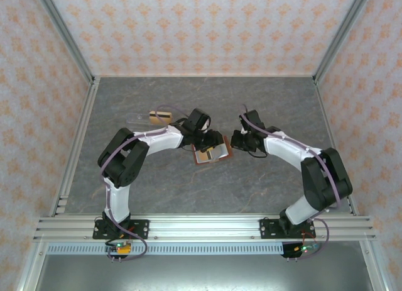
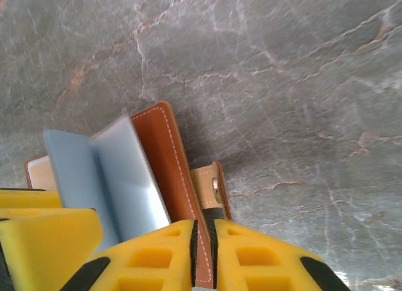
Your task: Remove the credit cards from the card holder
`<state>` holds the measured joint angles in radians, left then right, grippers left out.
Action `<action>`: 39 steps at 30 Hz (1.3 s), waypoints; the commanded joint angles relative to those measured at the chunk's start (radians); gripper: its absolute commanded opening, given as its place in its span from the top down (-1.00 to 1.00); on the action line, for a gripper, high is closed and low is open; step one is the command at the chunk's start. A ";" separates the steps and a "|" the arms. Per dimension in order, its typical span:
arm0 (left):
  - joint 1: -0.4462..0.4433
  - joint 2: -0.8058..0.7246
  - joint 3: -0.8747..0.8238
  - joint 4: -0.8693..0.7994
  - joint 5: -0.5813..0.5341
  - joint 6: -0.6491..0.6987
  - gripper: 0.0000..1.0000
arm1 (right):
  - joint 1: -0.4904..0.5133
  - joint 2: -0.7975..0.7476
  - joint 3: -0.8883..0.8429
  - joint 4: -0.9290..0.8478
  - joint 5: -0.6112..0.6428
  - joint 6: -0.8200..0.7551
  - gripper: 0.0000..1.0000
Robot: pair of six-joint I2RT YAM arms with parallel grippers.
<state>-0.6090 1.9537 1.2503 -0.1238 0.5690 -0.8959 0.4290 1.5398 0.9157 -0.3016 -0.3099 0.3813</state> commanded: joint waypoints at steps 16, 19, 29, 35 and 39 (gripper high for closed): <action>0.006 -0.082 -0.029 0.025 -0.077 -0.014 -0.21 | 0.019 -0.047 -0.039 0.117 -0.100 -0.030 0.65; 0.022 -0.110 -0.080 0.045 -0.102 -0.034 -0.15 | 0.030 -0.021 -0.023 0.105 -0.116 -0.038 0.65; 0.037 -0.108 -0.172 0.120 -0.094 -0.090 0.22 | 0.051 0.098 0.047 0.040 -0.092 -0.022 0.57; 0.034 -0.076 -0.155 0.123 -0.061 -0.089 0.31 | 0.050 0.142 0.061 0.039 -0.125 -0.013 0.57; 0.034 -0.064 -0.152 0.112 -0.067 -0.086 0.31 | 0.050 0.172 0.078 0.020 -0.130 -0.012 0.57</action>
<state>-0.5743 1.8664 1.0836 -0.0250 0.4946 -0.9726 0.4755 1.6909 0.9562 -0.2485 -0.4320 0.3656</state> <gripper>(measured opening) 0.344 0.217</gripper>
